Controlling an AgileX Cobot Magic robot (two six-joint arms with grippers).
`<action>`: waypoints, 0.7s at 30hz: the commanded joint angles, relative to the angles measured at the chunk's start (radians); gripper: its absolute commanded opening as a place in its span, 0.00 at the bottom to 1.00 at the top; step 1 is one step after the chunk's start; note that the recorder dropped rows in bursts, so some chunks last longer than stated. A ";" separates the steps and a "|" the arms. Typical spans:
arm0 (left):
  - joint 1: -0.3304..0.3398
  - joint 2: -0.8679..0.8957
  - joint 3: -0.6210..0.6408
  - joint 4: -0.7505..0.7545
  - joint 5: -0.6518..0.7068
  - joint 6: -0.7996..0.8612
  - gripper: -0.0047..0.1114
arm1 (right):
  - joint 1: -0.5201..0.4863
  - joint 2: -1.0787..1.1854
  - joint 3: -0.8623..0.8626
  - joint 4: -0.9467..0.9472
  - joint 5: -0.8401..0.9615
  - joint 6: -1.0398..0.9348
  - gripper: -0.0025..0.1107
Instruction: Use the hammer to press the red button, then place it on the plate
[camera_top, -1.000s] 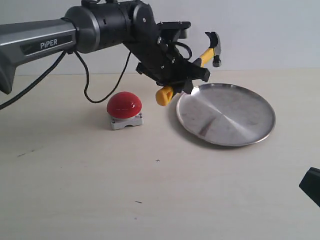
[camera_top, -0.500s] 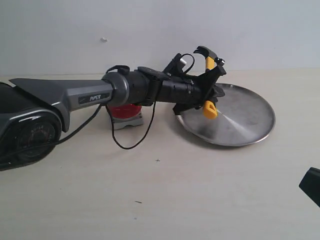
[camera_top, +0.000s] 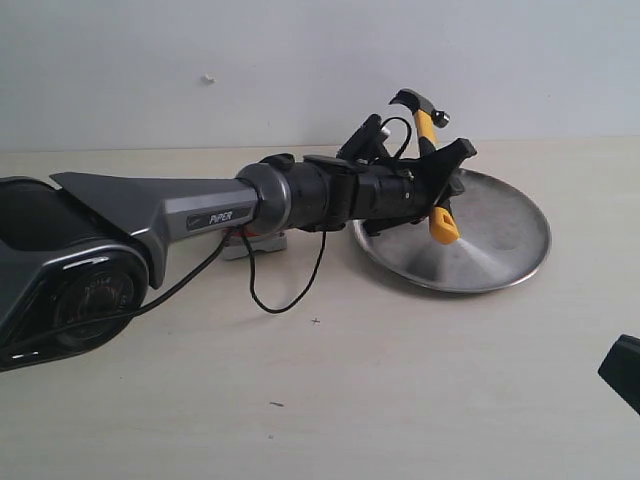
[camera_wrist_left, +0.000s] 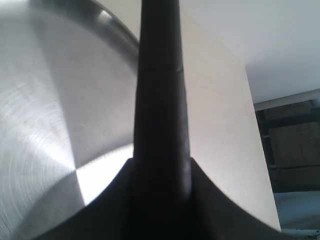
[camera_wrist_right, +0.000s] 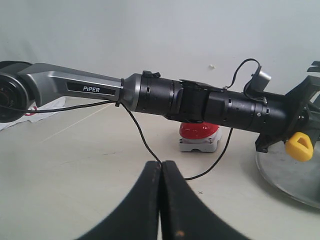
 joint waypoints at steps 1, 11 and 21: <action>-0.005 -0.011 -0.016 0.002 0.003 0.034 0.04 | 0.001 -0.006 0.004 -0.002 -0.004 -0.007 0.02; -0.012 0.012 -0.016 0.002 0.000 0.034 0.04 | 0.001 -0.006 0.004 -0.002 -0.004 -0.007 0.02; -0.012 0.012 -0.016 0.002 0.000 0.034 0.04 | 0.001 -0.006 0.004 -0.002 -0.004 -0.007 0.02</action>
